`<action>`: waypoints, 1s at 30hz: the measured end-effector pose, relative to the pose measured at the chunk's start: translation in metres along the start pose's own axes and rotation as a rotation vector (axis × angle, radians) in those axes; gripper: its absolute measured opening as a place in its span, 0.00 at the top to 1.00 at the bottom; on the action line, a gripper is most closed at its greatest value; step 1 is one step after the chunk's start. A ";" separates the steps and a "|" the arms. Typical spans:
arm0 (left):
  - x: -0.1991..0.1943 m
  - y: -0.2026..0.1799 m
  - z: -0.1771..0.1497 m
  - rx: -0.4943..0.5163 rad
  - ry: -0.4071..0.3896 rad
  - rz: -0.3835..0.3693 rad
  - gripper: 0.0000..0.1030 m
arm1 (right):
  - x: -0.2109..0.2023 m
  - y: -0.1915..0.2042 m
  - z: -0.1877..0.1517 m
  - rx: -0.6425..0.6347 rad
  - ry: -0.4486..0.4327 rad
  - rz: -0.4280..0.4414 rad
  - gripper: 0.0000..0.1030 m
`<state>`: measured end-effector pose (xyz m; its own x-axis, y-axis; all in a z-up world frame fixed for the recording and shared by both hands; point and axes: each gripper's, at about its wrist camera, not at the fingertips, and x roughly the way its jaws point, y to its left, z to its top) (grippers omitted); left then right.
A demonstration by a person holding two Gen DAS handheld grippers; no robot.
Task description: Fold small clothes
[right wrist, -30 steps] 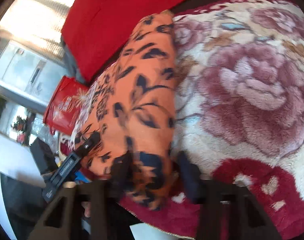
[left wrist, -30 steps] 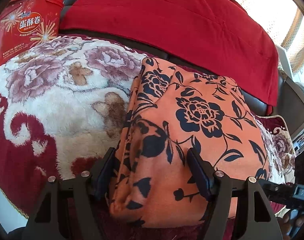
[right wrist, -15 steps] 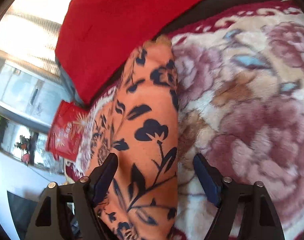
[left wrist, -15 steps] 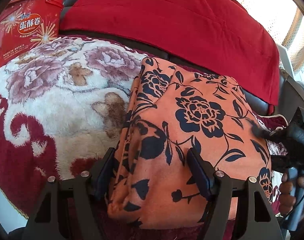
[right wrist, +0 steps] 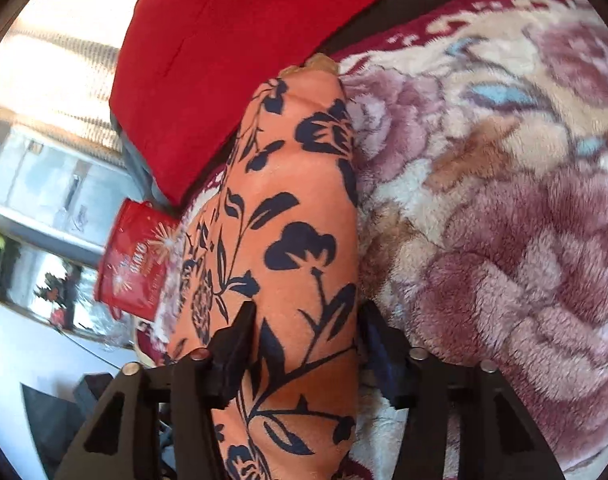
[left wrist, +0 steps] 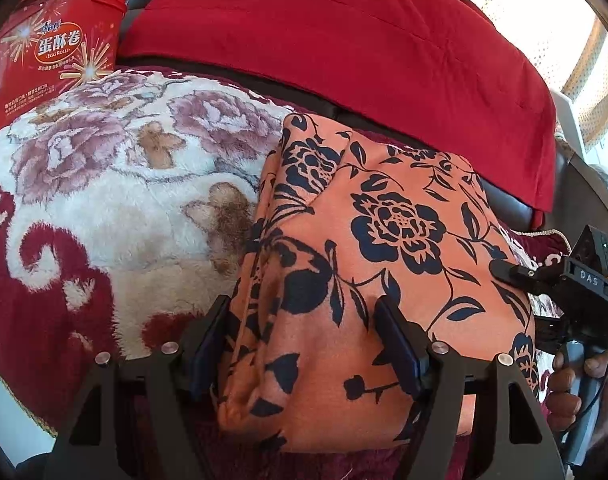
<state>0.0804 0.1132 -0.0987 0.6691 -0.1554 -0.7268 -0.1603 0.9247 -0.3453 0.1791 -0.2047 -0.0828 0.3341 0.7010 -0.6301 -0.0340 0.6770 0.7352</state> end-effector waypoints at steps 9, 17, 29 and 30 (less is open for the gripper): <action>0.001 -0.002 0.000 0.002 0.000 0.009 0.28 | 0.006 0.029 -0.008 -0.143 0.061 -0.086 0.41; -0.014 0.008 0.004 -0.043 -0.075 -0.023 0.28 | -0.025 0.065 -0.006 -0.261 -0.030 -0.183 0.61; 0.005 0.023 0.004 -0.142 0.039 -0.076 0.28 | -0.025 0.009 0.002 -0.077 0.006 0.000 0.33; 0.006 0.024 0.004 -0.150 0.045 -0.082 0.28 | -0.020 0.007 0.004 -0.075 0.022 -0.005 0.34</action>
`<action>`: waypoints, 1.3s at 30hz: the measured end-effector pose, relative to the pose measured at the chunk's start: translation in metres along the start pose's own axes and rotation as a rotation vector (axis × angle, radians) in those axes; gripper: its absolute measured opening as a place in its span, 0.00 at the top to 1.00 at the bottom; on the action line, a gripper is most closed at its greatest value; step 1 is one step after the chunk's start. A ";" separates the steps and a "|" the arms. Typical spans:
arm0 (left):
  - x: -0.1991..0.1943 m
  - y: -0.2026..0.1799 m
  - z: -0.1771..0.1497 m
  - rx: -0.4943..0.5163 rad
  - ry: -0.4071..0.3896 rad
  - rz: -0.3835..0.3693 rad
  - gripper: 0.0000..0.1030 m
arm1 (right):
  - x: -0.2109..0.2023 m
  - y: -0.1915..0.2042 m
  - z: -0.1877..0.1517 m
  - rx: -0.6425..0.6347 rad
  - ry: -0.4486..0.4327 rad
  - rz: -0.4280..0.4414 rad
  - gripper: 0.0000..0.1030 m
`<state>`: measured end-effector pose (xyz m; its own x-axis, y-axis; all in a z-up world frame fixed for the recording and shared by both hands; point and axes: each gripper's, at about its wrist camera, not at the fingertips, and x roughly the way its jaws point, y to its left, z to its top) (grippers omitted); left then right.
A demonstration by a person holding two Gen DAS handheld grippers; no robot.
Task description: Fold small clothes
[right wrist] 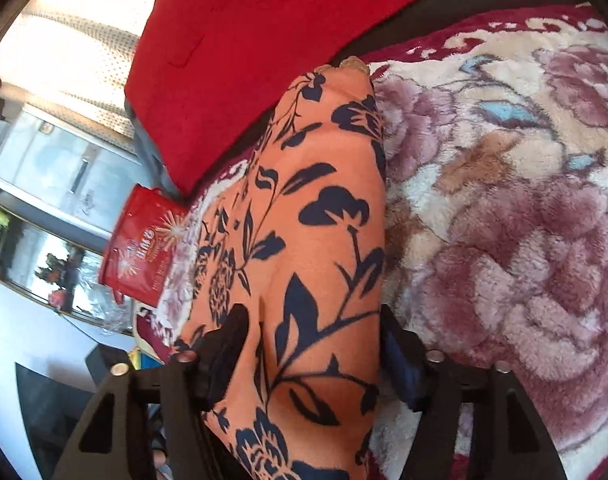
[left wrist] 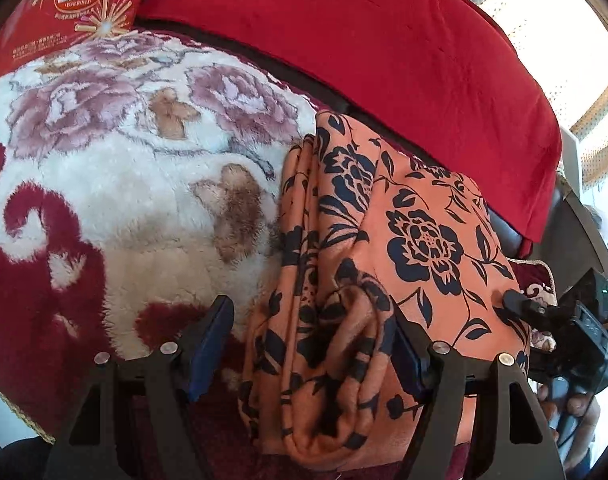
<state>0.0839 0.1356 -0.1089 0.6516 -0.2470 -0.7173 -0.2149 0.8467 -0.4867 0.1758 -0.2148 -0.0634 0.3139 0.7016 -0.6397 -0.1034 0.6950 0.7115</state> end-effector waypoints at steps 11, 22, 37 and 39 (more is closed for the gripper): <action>-0.010 0.009 0.002 -0.073 -0.025 -0.112 0.27 | -0.041 0.028 0.010 -0.156 -0.034 -0.149 0.63; -0.004 0.009 0.023 -0.193 0.027 -0.314 0.14 | -0.025 -0.031 0.003 0.007 -0.012 0.017 0.54; 0.058 0.003 0.030 -0.244 0.256 -0.395 0.71 | -0.031 -0.044 0.009 0.051 0.031 0.119 0.38; 0.057 -0.001 0.029 -0.221 0.248 -0.375 0.72 | -0.027 -0.036 0.011 0.044 0.034 0.114 0.29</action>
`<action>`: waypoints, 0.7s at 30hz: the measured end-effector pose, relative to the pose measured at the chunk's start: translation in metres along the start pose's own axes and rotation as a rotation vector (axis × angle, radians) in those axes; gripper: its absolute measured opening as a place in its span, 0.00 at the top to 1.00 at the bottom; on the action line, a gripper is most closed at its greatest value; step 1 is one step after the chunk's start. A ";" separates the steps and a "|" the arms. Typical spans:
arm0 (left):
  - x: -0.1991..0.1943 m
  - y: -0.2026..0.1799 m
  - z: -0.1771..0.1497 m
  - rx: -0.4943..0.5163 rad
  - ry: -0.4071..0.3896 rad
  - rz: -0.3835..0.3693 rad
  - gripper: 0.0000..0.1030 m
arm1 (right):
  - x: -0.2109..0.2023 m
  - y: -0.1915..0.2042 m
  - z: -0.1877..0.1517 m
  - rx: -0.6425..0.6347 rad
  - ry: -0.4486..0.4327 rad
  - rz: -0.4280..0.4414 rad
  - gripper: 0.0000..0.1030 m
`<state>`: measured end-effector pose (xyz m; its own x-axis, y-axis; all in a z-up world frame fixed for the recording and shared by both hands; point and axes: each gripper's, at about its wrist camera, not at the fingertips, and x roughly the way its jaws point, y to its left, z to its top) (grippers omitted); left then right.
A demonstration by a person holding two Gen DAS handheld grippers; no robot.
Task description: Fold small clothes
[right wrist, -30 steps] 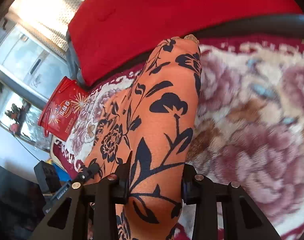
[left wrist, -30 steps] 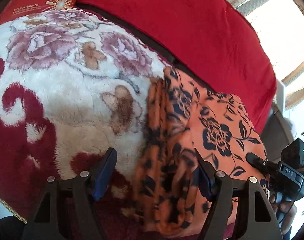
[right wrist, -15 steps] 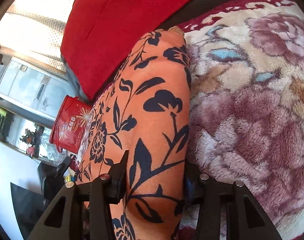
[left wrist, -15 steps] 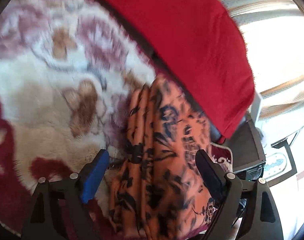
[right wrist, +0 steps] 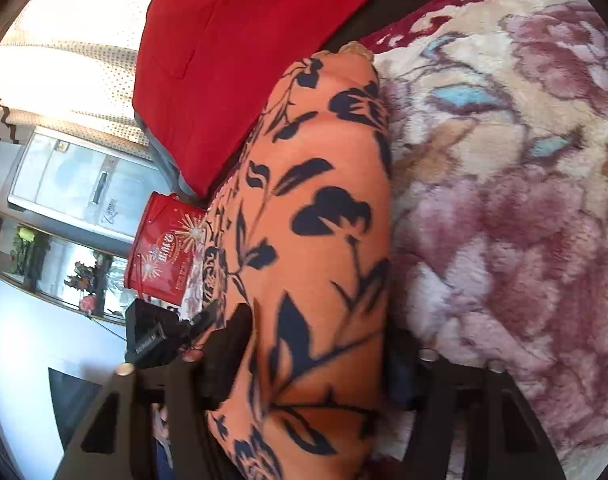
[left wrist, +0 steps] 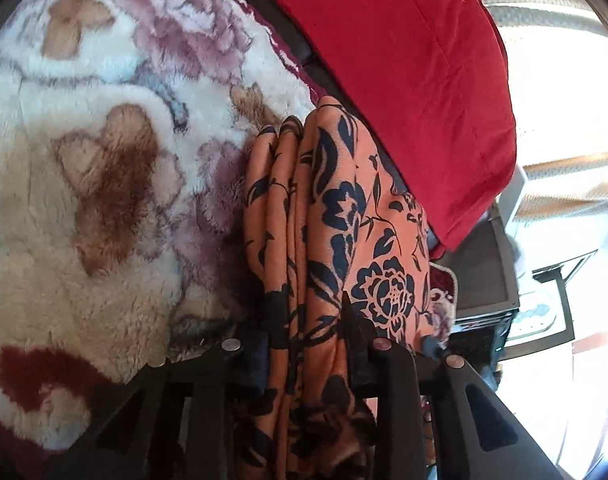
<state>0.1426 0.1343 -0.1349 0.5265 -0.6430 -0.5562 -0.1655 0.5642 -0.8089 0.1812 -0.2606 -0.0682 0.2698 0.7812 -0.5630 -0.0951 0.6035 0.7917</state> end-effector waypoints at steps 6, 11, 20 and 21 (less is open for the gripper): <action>-0.014 -0.014 -0.003 0.025 -0.032 0.018 0.76 | -0.007 0.047 -0.003 -0.204 0.009 -0.172 0.60; -0.037 -0.094 -0.010 0.224 -0.125 0.004 0.77 | -0.054 0.091 0.001 -0.320 -0.090 -0.195 0.61; -0.002 -0.190 0.000 0.389 -0.142 -0.060 0.76 | -0.142 0.073 0.046 -0.300 -0.265 -0.182 0.61; 0.010 -0.194 0.000 0.396 -0.132 -0.053 0.76 | -0.144 0.064 0.051 -0.280 -0.269 -0.181 0.61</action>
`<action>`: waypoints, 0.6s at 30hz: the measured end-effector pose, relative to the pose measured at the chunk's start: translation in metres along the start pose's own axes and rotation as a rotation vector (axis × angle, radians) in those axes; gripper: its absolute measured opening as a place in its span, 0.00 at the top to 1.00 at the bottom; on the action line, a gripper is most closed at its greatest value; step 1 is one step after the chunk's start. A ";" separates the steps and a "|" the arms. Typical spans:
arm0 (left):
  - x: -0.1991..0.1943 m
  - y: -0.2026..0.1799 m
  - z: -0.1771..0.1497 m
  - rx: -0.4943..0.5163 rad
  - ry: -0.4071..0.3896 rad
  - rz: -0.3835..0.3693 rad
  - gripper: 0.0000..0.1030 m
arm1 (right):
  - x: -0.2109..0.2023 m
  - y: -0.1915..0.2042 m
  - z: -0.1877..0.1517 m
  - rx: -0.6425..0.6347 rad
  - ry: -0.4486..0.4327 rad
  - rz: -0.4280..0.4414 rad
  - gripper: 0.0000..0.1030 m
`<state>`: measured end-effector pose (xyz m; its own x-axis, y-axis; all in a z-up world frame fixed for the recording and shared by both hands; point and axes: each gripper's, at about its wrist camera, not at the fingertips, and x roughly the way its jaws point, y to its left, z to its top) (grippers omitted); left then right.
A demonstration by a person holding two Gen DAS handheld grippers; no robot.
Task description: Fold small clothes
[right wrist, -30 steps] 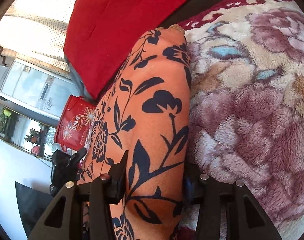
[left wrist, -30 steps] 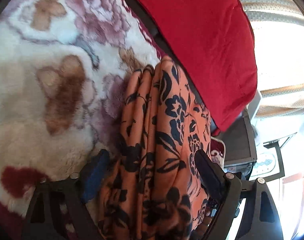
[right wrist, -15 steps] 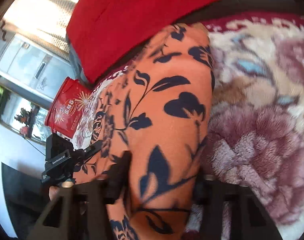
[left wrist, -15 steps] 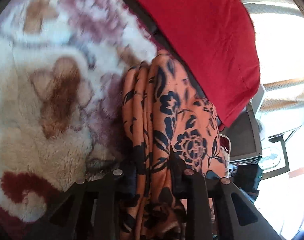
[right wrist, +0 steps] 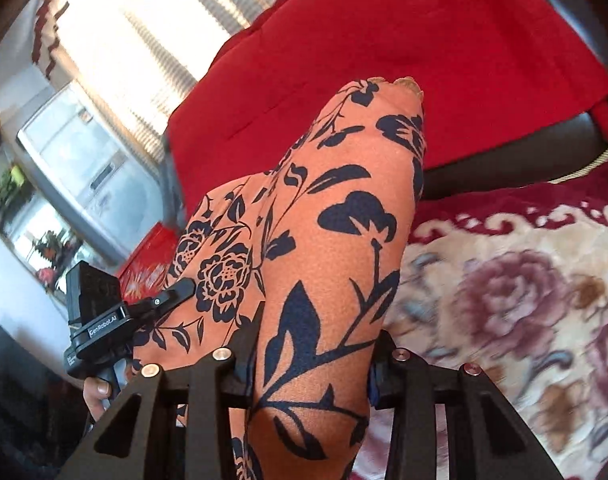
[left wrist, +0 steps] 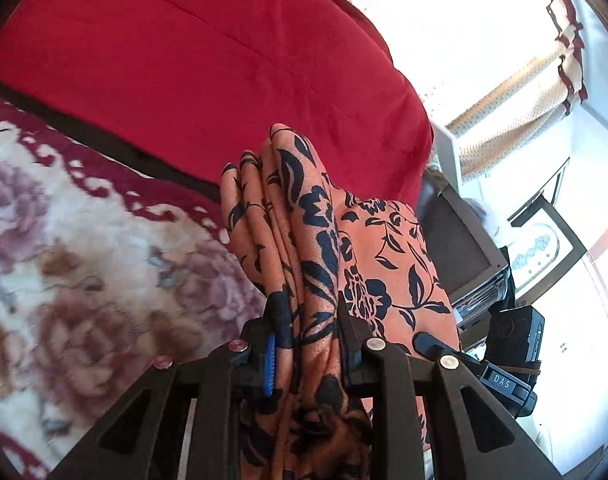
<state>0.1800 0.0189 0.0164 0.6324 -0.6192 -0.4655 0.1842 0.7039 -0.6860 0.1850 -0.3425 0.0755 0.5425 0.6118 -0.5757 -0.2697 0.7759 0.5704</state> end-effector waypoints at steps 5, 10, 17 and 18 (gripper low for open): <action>0.060 0.026 -0.015 -0.057 0.117 0.114 0.64 | 0.030 -0.069 -0.012 0.164 0.067 -0.060 0.52; 0.043 0.059 -0.037 -0.115 0.098 0.263 0.42 | 0.022 -0.098 -0.044 0.222 0.032 -0.188 0.46; -0.002 0.013 -0.050 0.056 0.002 0.228 0.41 | -0.016 -0.029 -0.046 0.068 -0.131 -0.168 0.25; 0.001 0.005 -0.057 0.099 0.007 0.220 0.40 | -0.011 -0.020 -0.040 0.046 -0.118 -0.153 0.23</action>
<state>0.1383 0.0021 -0.0191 0.6600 -0.4497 -0.6018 0.1157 0.8523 -0.5101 0.1526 -0.3584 0.0472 0.6649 0.4630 -0.5862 -0.1420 0.8488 0.5093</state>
